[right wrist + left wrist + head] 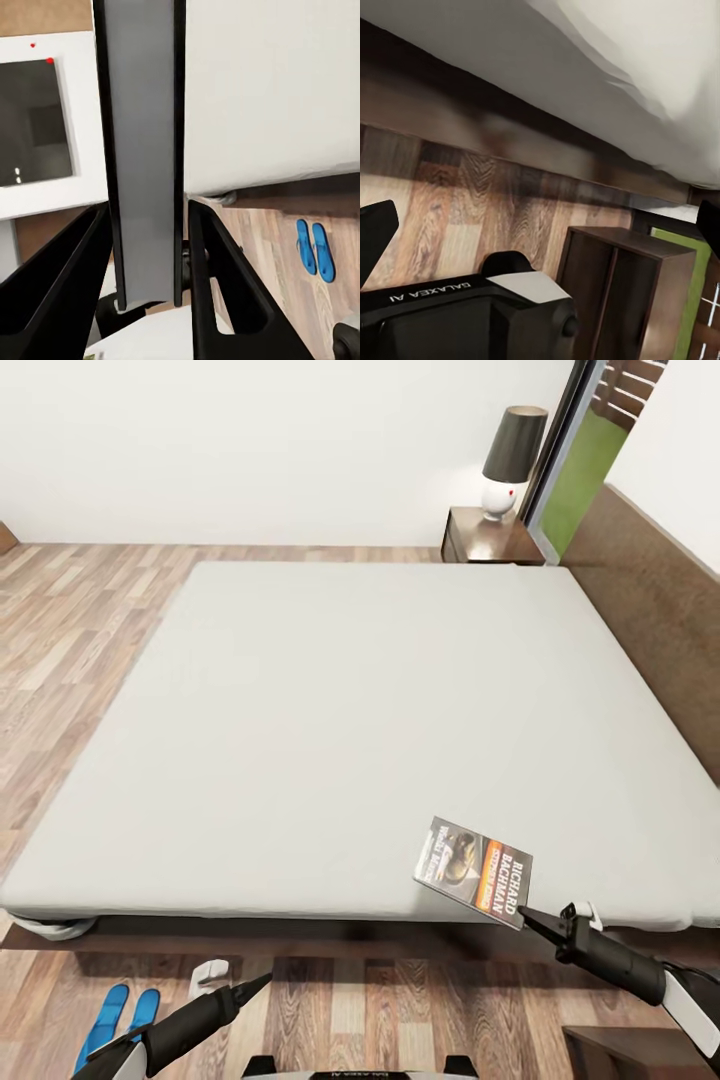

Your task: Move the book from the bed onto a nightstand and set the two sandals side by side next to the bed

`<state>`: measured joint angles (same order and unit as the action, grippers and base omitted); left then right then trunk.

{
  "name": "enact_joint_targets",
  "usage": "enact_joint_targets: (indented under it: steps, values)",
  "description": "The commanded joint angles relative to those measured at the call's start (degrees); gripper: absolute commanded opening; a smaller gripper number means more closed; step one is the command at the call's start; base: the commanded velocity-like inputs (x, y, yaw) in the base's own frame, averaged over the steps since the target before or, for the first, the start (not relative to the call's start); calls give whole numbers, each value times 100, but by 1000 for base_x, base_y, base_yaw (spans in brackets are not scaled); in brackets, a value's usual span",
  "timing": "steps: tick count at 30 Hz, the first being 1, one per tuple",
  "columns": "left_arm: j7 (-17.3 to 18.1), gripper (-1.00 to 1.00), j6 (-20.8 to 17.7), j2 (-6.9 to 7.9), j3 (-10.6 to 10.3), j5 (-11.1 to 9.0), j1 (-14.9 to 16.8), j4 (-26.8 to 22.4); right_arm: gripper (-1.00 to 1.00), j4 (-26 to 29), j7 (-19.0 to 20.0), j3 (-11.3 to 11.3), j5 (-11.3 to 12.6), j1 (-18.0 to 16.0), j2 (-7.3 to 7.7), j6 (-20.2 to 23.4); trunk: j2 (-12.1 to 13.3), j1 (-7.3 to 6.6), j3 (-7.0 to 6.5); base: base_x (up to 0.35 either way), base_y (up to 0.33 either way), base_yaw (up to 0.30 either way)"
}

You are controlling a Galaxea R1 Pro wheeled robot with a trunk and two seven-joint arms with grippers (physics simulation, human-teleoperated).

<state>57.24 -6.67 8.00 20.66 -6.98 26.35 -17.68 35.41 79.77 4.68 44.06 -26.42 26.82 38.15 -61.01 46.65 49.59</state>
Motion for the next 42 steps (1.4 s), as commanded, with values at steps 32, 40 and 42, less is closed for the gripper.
enact_joint_targets:
  steps: [32,40,42]
  values:
    - [-46,100,-54,-10,-9,-22,2,142,-100,-265,-1,53,-977,13,-54,-315,1282,-703,-728,0,0,0]
    - [-42,100,-54,-10,-8,-19,2,144,-100,-777,-31,72,-1165,14,-66,-681,1603,-879,-937,0,0,0]
    - [-41,100,-54,-9,-3,-21,2,148,-100,-817,-30,70,-1169,14,-69,-731,1603,-879,-941,0,0,0]
